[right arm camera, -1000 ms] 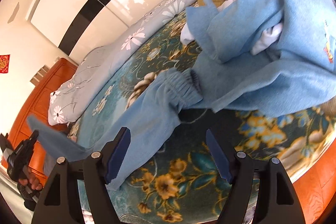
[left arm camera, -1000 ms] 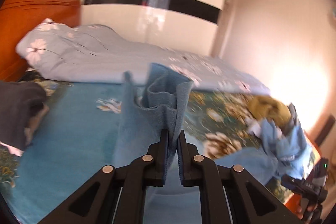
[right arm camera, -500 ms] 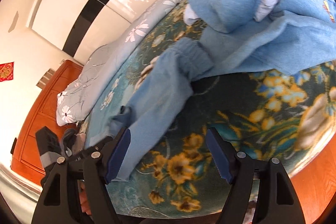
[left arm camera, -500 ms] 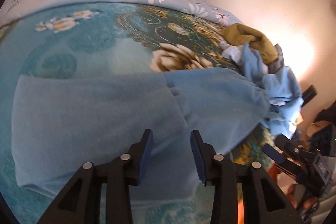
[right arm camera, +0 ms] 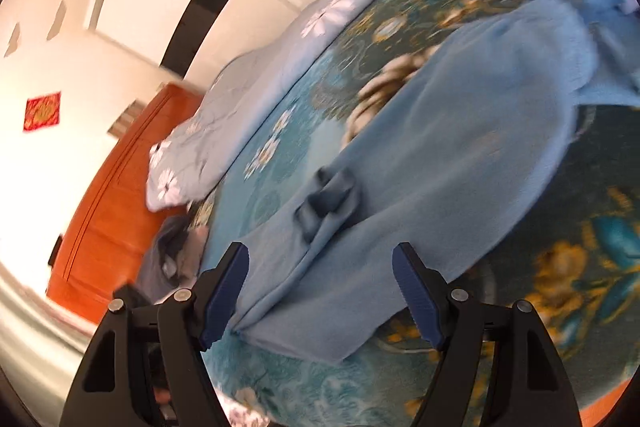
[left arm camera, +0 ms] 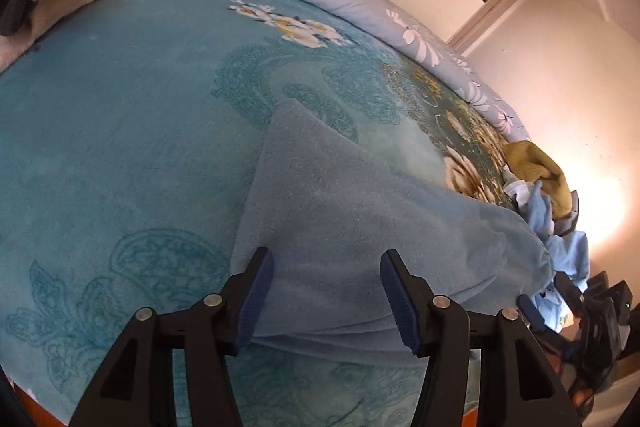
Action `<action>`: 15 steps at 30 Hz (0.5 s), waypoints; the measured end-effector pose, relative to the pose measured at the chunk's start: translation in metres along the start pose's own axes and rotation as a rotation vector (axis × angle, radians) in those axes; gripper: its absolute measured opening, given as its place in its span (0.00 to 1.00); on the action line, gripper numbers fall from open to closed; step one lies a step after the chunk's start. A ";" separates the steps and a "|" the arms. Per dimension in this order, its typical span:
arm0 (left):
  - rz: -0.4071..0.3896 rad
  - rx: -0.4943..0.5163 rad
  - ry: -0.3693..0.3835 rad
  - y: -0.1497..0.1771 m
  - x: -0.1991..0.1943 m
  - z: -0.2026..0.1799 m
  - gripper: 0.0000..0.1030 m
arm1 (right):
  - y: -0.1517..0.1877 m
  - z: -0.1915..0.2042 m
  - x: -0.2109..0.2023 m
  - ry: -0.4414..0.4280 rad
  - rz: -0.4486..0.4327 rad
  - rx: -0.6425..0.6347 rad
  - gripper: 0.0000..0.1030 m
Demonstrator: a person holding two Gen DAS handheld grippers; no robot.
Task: Fold clothes
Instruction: 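Open the left gripper, releasing the folded sweatpants on the sheet, then grasp the sweatpants ankle cuff with the right gripper and lift it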
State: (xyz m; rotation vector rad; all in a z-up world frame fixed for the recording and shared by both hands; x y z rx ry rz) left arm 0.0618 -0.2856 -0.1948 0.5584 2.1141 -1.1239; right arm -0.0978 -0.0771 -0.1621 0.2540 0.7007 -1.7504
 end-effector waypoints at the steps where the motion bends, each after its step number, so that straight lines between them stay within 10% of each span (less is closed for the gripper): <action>1: -0.001 0.003 0.006 0.000 -0.002 0.000 0.58 | -0.008 -0.008 -0.010 0.026 -0.044 0.006 0.73; 9: -0.027 -0.043 0.072 -0.005 -0.020 0.002 0.58 | -0.060 -0.072 -0.025 0.143 -0.124 0.194 0.74; 15: -0.038 -0.113 0.022 0.003 -0.046 0.041 0.58 | -0.090 -0.084 -0.006 0.008 -0.139 0.441 0.74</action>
Point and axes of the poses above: each gripper's, at about its wrist camera, not at the fingertips, and x roughly the way its jaws point, z to its left, y to its underside, the point moved 10 cm from there along x, roughly the way its jaws point, and after that the axes turned 10 degrees about x, right-handed, at the moved point
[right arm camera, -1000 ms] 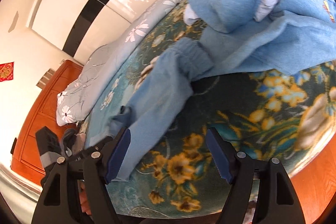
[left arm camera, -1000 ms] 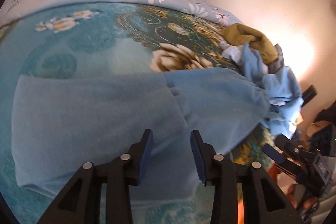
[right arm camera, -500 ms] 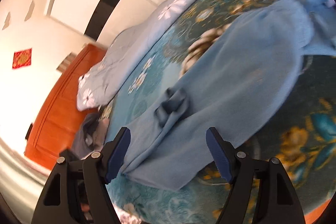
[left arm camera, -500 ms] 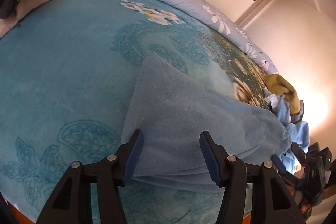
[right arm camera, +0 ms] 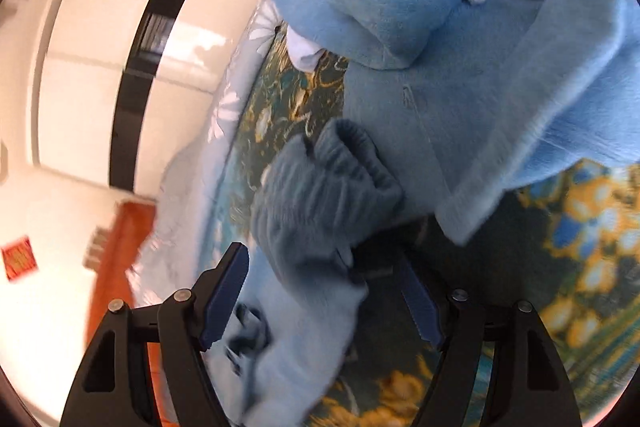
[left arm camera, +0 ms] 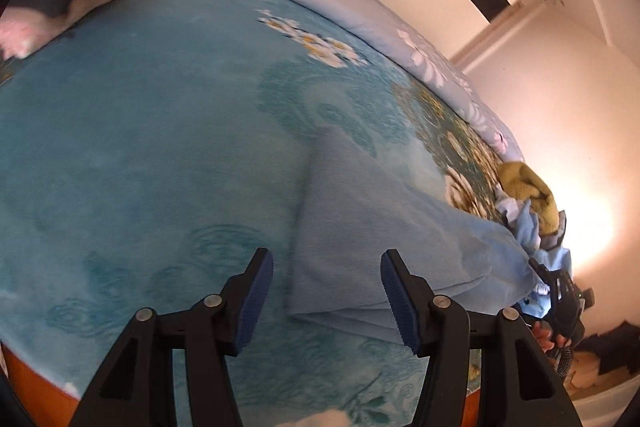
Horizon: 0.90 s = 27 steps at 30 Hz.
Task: Fold clothes
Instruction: 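Grasp the sweatpants ankle cuff with the right gripper and lift it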
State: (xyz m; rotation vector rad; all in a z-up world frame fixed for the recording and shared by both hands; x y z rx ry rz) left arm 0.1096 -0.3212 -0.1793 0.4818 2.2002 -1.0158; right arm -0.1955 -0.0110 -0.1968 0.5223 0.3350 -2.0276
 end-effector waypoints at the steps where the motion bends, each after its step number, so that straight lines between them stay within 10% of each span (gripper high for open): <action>1: -0.010 -0.017 0.000 0.000 -0.005 0.006 0.58 | -0.003 0.005 0.001 -0.025 -0.001 0.020 0.74; 7: -0.055 -0.065 0.012 -0.004 -0.022 0.025 0.58 | -0.015 0.019 0.004 -0.039 -0.025 0.038 0.70; 11: -0.049 -0.089 0.035 -0.002 -0.019 0.031 0.58 | -0.012 0.037 -0.005 0.016 -0.050 -0.084 0.34; 15: -0.039 -0.107 0.064 0.002 -0.015 0.034 0.58 | 0.001 0.072 -0.010 0.049 -0.053 -0.228 0.26; 27: -0.055 -0.177 0.113 0.003 -0.022 0.057 0.59 | 0.215 0.190 0.041 -0.009 0.152 -0.895 0.25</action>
Point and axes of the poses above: each gripper's, at about its wrist camera, not at the fingertips, and x roughly the way its jaws point, z to its left, y to its underside, the point moved 10 cm from there along x, roughly the way its jaws point, and after that the axes turned 10 degrees about x, right-handed, at the moved point
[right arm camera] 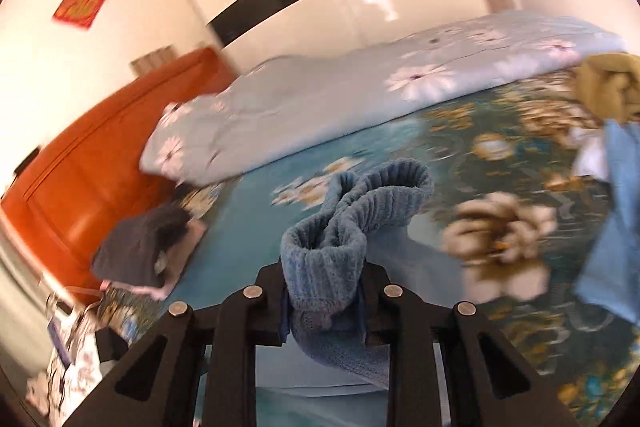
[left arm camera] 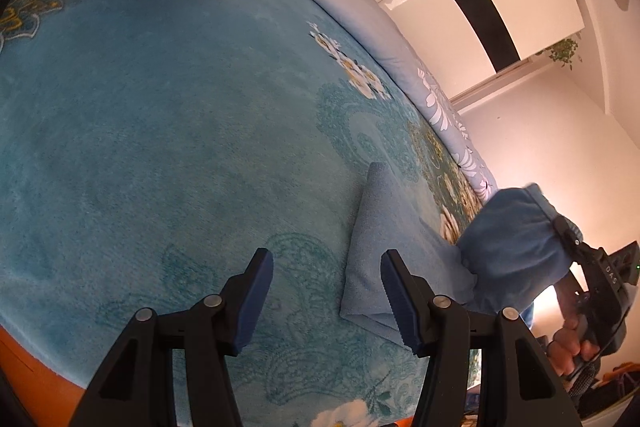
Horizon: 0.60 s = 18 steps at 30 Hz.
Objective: Fold clothes
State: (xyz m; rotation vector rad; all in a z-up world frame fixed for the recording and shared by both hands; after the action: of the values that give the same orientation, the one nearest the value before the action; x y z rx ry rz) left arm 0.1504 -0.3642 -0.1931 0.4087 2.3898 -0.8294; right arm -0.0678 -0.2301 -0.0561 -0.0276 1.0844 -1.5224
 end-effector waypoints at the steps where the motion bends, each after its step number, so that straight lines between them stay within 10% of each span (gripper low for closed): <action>1: -0.002 -0.005 0.001 0.000 -0.002 0.002 0.59 | 0.014 0.012 0.014 -0.010 0.028 -0.019 0.25; 9: -0.026 -0.041 -0.027 -0.003 -0.019 0.025 0.60 | 0.134 0.031 0.090 0.088 0.258 -0.195 0.28; 18: 0.014 0.028 0.082 0.004 -0.007 -0.014 0.62 | 0.132 0.038 0.036 -0.039 0.183 -0.272 0.54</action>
State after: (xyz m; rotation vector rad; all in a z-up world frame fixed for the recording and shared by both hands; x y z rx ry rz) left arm 0.1521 -0.3524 -0.1819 0.4786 2.4499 -0.8560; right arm 0.0443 -0.2625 -0.1369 -0.1419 1.2218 -1.1989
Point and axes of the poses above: each gripper's, at about its wrist camera, not at the fingertips, and x roughly the way its jaws point, z to its left, y to its underside, the point moved 10 cm from there along x, roughly the way its jaws point, and after that the axes turned 10 degrees about x, right-handed, at the moved point
